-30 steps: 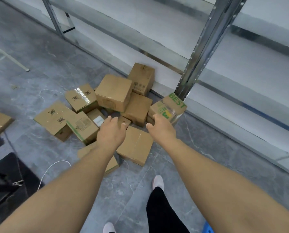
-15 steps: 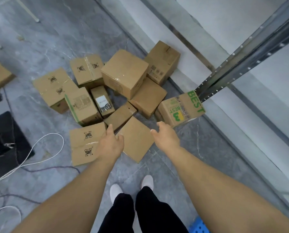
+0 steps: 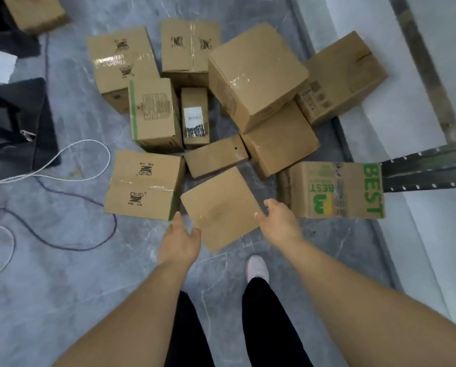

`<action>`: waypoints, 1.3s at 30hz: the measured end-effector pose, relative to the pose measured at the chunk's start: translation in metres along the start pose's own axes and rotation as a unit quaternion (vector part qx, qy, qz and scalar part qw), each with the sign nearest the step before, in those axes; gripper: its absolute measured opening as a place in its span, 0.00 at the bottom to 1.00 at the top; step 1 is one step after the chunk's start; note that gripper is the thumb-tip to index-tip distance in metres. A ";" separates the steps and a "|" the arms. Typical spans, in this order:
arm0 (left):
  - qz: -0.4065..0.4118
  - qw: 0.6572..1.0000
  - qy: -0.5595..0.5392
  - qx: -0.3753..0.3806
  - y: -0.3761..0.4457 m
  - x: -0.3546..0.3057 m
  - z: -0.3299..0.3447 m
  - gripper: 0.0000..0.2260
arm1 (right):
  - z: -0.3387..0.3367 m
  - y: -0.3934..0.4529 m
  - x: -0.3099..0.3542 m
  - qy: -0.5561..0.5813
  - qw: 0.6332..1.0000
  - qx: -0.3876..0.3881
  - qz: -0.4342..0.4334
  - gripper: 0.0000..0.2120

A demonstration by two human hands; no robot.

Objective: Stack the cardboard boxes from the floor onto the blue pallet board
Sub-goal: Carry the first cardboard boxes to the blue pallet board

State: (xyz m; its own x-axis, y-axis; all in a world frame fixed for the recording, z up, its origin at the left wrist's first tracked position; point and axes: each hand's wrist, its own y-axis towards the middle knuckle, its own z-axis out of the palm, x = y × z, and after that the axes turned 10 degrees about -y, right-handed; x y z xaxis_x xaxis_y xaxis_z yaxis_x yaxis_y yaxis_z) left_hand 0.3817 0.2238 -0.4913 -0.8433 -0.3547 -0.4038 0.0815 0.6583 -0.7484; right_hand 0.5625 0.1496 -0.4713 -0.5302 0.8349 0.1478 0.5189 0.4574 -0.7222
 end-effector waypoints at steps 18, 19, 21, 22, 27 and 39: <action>-0.196 0.967 -0.161 -0.011 0.156 0.116 0.170 0.30 | 0.172 0.209 -0.075 -0.114 0.993 0.015 0.018 0.31; -0.201 0.963 -0.181 -0.001 0.159 0.120 0.176 0.29 | 0.178 0.215 -0.077 -0.108 0.994 0.024 0.024 0.32; -0.202 0.953 -0.226 0.014 0.162 0.126 0.185 0.25 | 0.187 0.224 -0.082 -0.097 0.994 0.042 0.033 0.27; -0.201 0.948 -0.248 0.013 0.161 0.127 0.187 0.24 | 0.189 0.225 -0.083 -0.091 0.994 0.043 0.036 0.24; -0.191 0.940 -0.282 0.013 0.145 0.123 0.182 0.28 | 0.180 0.212 -0.084 -0.065 0.996 0.028 0.048 0.18; -0.175 0.947 -0.266 0.047 0.035 0.045 0.080 0.28 | 0.074 0.082 -0.073 0.063 0.991 0.060 0.102 0.17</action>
State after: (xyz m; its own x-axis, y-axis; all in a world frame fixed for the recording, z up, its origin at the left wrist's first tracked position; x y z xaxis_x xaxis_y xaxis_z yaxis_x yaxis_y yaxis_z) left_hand 0.3888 0.1774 -0.5776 -0.4424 -0.8408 -0.3119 -0.0848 0.3854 -0.9188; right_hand 0.5940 0.1038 -0.5910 -0.3301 0.9414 0.0691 0.5188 0.2421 -0.8199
